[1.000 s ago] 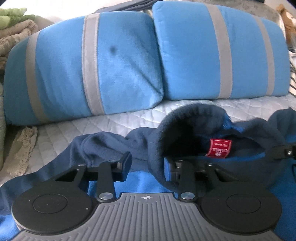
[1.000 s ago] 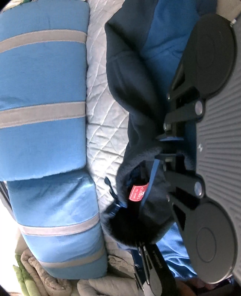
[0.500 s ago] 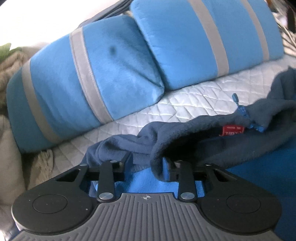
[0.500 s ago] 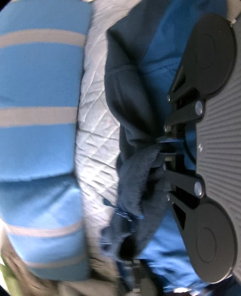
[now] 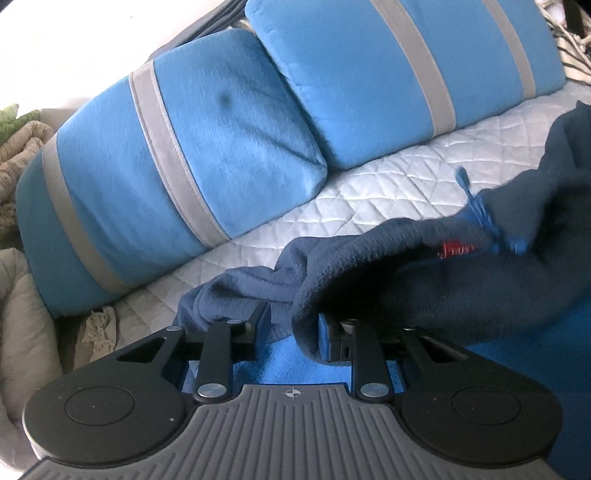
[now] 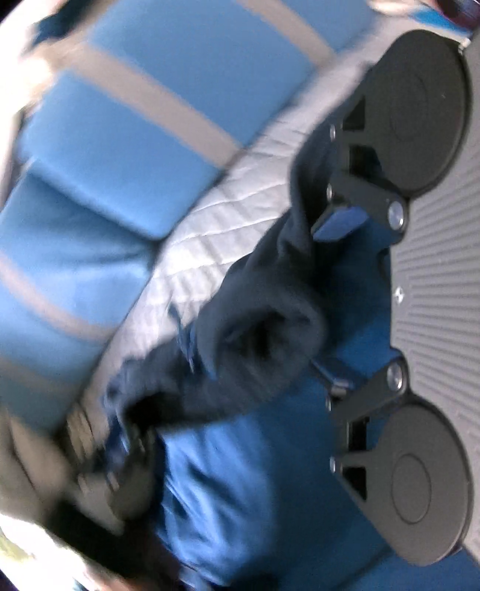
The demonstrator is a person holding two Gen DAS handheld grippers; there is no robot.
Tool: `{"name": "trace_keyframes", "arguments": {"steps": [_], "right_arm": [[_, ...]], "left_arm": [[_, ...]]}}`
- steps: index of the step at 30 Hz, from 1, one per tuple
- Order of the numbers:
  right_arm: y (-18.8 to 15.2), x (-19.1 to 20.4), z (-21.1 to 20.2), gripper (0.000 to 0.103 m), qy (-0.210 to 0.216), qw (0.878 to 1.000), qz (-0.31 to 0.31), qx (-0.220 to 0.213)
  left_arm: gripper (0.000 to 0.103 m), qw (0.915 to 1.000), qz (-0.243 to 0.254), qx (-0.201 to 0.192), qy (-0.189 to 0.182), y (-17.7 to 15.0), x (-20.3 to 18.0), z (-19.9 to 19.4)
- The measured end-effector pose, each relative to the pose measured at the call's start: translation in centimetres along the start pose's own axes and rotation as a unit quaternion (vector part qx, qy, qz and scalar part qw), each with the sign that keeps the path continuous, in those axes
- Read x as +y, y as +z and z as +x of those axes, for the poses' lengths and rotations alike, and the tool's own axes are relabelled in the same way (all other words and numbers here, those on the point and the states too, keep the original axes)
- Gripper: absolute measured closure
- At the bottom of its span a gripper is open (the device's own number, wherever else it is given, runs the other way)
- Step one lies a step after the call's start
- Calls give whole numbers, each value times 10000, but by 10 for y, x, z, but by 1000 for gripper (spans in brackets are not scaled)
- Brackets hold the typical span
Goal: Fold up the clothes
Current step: 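Lift the hood up with both tools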
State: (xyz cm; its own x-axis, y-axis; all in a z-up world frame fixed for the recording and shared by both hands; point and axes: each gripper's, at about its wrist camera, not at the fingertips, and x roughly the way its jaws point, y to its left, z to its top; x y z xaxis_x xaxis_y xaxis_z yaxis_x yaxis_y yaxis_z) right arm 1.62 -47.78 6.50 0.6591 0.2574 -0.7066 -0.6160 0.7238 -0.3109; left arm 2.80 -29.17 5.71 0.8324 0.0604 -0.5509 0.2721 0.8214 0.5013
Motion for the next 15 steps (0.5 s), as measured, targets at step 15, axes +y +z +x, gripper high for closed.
{"name": "trace_keyframes", "arguments": {"steps": [15], "right_arm": [[-4, 35, 14, 19, -692, 9713, -2225, -480]], "left_arm": [[76, 9999, 17, 102, 10, 0, -2, 3]]}}
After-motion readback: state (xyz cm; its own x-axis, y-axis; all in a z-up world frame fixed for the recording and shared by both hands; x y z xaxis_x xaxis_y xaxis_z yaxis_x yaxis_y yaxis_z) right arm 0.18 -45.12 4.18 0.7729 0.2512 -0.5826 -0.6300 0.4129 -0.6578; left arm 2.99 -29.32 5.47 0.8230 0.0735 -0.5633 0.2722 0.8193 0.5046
